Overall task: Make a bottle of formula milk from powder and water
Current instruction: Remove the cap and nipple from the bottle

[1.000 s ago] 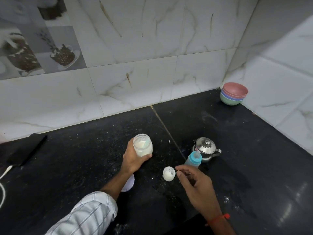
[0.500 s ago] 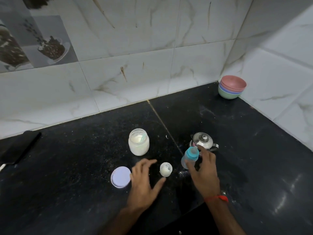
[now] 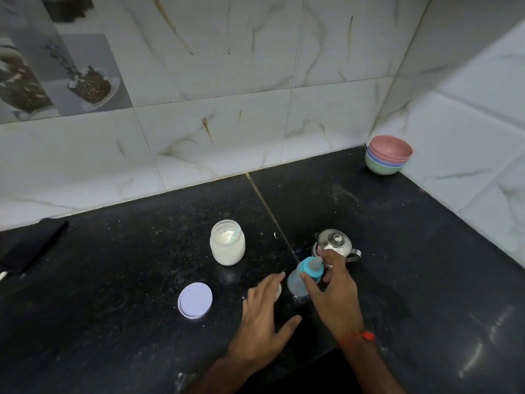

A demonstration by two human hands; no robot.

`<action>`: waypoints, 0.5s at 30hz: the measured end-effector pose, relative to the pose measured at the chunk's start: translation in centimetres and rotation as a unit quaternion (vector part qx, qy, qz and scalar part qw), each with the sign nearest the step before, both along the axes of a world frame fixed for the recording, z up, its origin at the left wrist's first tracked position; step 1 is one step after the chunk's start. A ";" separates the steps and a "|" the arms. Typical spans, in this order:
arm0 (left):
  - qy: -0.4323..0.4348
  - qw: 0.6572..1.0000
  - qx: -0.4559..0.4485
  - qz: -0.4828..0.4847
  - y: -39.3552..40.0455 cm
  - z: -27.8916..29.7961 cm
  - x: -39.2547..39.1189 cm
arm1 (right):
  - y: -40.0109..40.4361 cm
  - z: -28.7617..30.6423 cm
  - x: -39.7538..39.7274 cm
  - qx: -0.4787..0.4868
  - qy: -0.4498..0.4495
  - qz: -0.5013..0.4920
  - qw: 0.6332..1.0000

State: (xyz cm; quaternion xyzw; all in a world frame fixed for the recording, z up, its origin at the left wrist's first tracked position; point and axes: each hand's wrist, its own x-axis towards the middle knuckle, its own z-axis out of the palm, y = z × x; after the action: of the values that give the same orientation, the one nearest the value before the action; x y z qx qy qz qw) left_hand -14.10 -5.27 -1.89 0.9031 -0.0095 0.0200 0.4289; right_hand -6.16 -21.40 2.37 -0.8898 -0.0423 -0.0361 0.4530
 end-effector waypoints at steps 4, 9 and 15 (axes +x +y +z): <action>-0.016 0.999 -0.027 0.042 -1.1 1.7 0.1 | 0.8 2.4 -3.4 0.146 0.022 0.079 0.986; 0.016 0.996 -0.052 0.067 -1.5 2.8 -0.1 | 3.9 3.5 -5.7 0.221 0.069 0.076 0.970; 0.005 0.985 -0.173 0.004 -0.1 3.8 -1.5 | 3.2 4.5 -5.5 0.280 0.035 0.214 0.935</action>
State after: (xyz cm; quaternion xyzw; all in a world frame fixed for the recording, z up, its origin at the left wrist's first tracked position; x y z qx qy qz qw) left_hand -15.57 -5.33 1.92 0.8152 -0.0007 0.0188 0.5789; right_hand -11.67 -18.15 6.90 -0.6973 -0.2042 0.0821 0.6822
